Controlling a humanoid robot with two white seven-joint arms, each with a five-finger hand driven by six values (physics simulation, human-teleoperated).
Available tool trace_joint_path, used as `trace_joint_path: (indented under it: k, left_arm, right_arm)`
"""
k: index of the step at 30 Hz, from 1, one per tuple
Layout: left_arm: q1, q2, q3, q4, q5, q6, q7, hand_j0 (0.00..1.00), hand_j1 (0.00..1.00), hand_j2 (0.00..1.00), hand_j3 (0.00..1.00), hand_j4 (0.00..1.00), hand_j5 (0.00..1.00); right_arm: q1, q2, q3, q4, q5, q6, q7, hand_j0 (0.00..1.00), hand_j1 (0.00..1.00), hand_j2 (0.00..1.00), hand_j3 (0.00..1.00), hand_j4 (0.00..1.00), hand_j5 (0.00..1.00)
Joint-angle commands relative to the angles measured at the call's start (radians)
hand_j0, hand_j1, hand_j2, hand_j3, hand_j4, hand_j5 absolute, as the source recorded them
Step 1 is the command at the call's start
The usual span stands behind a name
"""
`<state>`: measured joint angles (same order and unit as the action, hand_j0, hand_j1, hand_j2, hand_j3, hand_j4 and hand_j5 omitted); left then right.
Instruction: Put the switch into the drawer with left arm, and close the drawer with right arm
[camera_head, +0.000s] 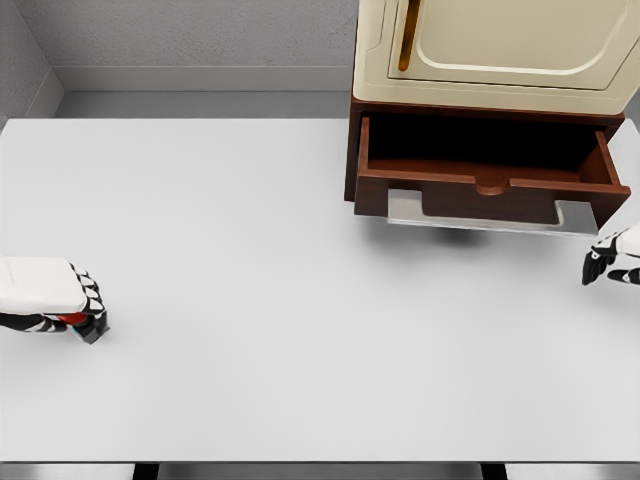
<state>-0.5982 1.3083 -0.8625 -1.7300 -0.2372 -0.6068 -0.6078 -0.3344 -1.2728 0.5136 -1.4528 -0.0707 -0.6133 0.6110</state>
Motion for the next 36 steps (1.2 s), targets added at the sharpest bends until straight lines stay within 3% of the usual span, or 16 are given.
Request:
trace_joint_path:
  k: [1, 4, 11, 18, 29, 36]
  left_arm:
    - [0.000, -0.001, -0.004, 0.000, -0.004, -0.004, -0.003, 0.40, 0.40, 0.40, 0.40, 0.40, 0.40]
    - [0.000, -0.003, -0.004, 0.000, -0.004, -0.004, -0.003, 0.32, 0.32, 0.32, 0.32, 0.32, 0.32]
    - [-0.008, -0.018, -0.003, -0.007, 0.006, -0.004, -0.003, 0.32, 0.32, 0.32, 0.32, 0.32, 0.32]
    - [-0.031, -0.046, -0.001, 0.001, 0.104, -0.004, -0.003, 0.32, 0.32, 0.32, 0.32, 0.32, 0.32]
    - [-0.109, -0.230, 0.004, 0.009, 0.127, -0.004, -0.003, 0.32, 0.32, 0.32, 0.32, 0.32, 0.32]
    - [-0.158, -0.336, 0.005, 0.053, 0.130, -0.004, -0.003, 0.32, 0.32, 0.32, 0.32, 0.32, 0.32]
  right_arm:
    - [0.002, -0.002, -0.001, 0.002, -0.006, 0.002, 0.000, 0.49, 0.49, 0.49, 0.49, 0.49, 0.49]
    - [0.000, -0.002, -0.001, 0.003, -0.006, 0.002, 0.000, 0.49, 0.49, 0.49, 0.49, 0.49, 0.49]
    - [-0.006, -0.002, -0.001, 0.012, -0.006, 0.002, 0.000, 0.49, 0.49, 0.49, 0.49, 0.49, 0.49]
    - [-0.006, -0.002, -0.003, 0.014, -0.004, 0.002, 0.000, 0.49, 0.49, 0.49, 0.49, 0.49, 0.49]
    - [0.014, -0.005, -0.040, 0.009, -0.006, 0.002, 0.000, 0.50, 0.50, 0.50, 0.50, 0.50, 0.50]
    - [0.014, -0.011, -0.038, -0.009, -0.006, 0.002, 0.000, 0.50, 0.50, 0.50, 0.50, 0.50, 0.50]
